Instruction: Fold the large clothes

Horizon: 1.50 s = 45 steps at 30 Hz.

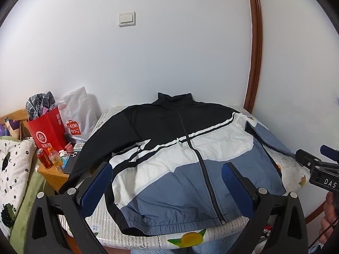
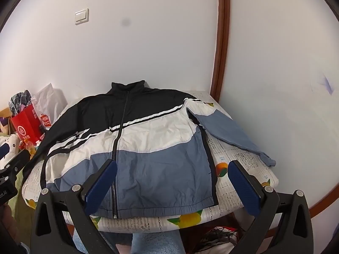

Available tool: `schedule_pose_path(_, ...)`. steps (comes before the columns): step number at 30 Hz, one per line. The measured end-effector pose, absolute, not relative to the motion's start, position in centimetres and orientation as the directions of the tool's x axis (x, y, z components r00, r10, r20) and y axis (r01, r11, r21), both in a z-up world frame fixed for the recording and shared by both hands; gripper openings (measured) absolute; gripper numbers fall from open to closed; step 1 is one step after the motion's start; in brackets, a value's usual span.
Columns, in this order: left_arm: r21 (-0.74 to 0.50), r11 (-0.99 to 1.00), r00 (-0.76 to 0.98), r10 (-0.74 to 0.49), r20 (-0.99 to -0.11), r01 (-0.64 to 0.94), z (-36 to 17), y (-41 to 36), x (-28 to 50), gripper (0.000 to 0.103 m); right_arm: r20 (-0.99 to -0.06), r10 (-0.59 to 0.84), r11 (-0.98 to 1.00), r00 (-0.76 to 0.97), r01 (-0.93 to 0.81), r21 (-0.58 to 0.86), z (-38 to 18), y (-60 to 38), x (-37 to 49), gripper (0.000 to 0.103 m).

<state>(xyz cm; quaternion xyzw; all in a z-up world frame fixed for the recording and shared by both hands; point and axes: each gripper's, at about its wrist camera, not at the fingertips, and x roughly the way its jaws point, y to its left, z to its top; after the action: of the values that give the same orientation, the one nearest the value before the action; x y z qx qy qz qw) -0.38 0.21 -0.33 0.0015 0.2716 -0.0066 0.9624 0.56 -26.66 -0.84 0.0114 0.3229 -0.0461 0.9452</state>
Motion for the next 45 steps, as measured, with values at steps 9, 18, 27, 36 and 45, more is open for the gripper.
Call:
schedule_pose_path(9, 0.000, 1.000, 0.853, -0.009, -0.523, 0.010, -0.15, 0.08, -0.33, 0.103, -0.611, -0.074, 0.996, 0.788, 0.090, -0.003, -0.82, -26.57, 0.56, 0.103)
schedule_pose_path(18, 0.000, 1.000, 0.853, -0.009, -0.522, 0.011, -0.10, 0.18, -0.37, 0.103, -0.608, -0.072, 0.996, 0.791, 0.089, -0.003, -0.70, -26.45, 0.38, 0.103)
schedule_pose_path(27, 0.000, 1.000, 0.853, -0.009, -0.522, 0.011, -0.11, 0.15, -0.42, 0.103, -0.608, -0.075, 0.996, 0.790, 0.091, -0.003, -0.69, -26.41, 0.22, 0.103)
schedule_pose_path(36, 0.000, 1.000, 0.854, -0.007, -0.521, 0.008, -0.05, 0.20, -0.40, 0.103, -0.609, -0.080, 0.995, 0.789, 0.095, -0.007, -0.62, -26.59, 0.16, 0.103)
schedule_pose_path(45, 0.000, 1.000, 0.855, -0.008, -0.518, 0.009, 0.08, 0.27, -0.44, 0.103, -0.608, -0.078, 0.995, 0.790, 0.101, 0.003, -0.71, -27.03, -0.03, 0.103)
